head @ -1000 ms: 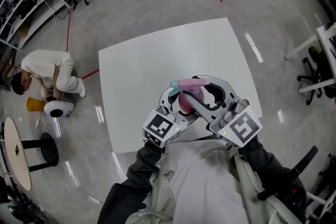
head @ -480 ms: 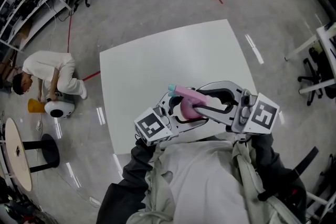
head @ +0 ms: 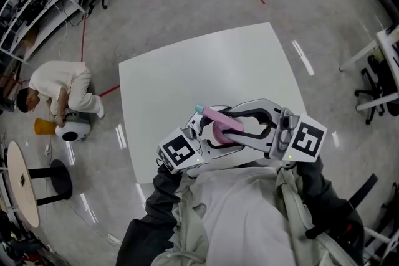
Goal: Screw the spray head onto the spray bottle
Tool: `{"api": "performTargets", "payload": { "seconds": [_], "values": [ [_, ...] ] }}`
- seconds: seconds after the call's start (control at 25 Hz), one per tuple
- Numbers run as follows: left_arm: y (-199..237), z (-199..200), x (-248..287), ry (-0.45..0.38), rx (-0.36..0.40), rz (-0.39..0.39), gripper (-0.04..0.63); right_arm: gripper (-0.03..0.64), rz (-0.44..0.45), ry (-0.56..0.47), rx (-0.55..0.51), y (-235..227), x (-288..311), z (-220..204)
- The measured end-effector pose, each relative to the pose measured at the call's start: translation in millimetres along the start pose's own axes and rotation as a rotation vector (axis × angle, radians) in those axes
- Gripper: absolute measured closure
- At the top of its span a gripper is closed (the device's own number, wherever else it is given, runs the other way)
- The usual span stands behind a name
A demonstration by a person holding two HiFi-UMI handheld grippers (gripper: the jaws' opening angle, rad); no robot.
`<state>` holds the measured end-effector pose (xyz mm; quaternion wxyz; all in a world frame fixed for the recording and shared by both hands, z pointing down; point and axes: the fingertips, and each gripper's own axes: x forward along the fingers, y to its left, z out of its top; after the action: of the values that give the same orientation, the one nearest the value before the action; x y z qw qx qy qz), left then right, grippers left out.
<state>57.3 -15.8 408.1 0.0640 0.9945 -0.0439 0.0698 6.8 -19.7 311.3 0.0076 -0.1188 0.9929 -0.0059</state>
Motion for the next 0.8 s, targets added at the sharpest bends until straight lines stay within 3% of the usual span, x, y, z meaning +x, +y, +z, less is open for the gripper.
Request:
{"api": "performTargets", "payload": {
  "seconds": [0.32,0.4,0.48,0.56,0.68,0.8],
  "values": [
    [44.2,-10.9,-3.6,0.048,-0.011,0.397,0.170,0.499,-0.357,-0.017,0.004,-32.4,-2.0,-7.6],
    [50.5,-14.7,-1.6,0.048,-0.026,0.464,0.172,0.499,-0.412,-0.018,-0.006,-38.1,-2.8,-11.5],
    [49.5,-15.6,2.5,0.042,-0.021,0.459,0.172,0.497,-0.393,-0.017,-0.003,-35.6,-4.3,-14.4],
    [42.4,-17.1,4.6,0.054,0.012,0.401,0.171,0.497,-0.330,0.024,0.005,-30.1,-5.5,-20.1],
    [24.2,-22.4,2.0,0.093,0.069,0.268,0.172,0.443,-0.174,0.075,0.030,-17.9,-1.9,-25.9],
    [9.0,-19.2,6.6,0.093,0.085,0.152,0.171,0.449,-0.015,0.036,0.040,-4.3,-3.0,-20.5]
  ]
}}
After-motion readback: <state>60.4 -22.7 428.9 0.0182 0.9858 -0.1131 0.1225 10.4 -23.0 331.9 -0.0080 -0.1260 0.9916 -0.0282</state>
